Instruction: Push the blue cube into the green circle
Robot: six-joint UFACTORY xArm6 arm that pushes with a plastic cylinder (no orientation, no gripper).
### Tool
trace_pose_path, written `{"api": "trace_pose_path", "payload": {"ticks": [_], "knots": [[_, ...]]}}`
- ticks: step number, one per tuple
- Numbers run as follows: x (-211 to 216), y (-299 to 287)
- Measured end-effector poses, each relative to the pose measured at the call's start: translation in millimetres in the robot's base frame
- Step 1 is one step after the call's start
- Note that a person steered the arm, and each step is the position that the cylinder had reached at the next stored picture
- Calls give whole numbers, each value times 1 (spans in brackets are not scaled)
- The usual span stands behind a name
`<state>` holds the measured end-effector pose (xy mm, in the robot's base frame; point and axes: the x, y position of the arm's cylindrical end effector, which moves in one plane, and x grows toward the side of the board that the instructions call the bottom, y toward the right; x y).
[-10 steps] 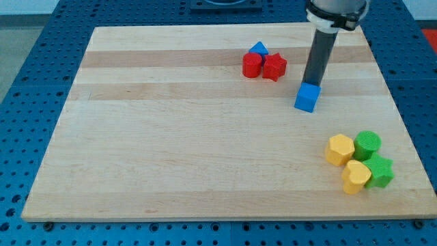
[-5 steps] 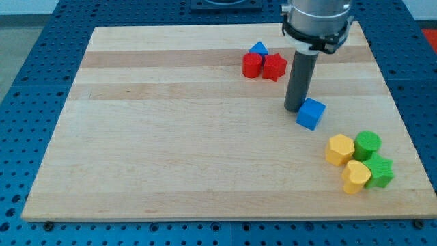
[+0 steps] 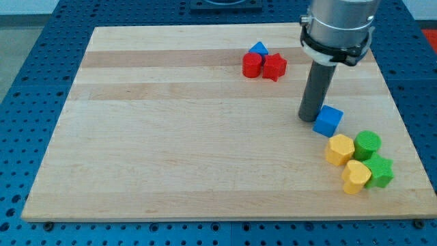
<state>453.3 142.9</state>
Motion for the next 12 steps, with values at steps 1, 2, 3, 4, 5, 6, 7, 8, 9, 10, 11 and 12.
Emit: {"api": "trace_pose_path", "payload": {"ticks": [1,2,3,4,5,6,7,8,9,10,11,12], "knots": [[0,15],[0,23],[0,29],[0,37],[0,41],[2,42],[11,42],[20,42],[17,42],[-12,42],[-47,42],[-85,42]]}}
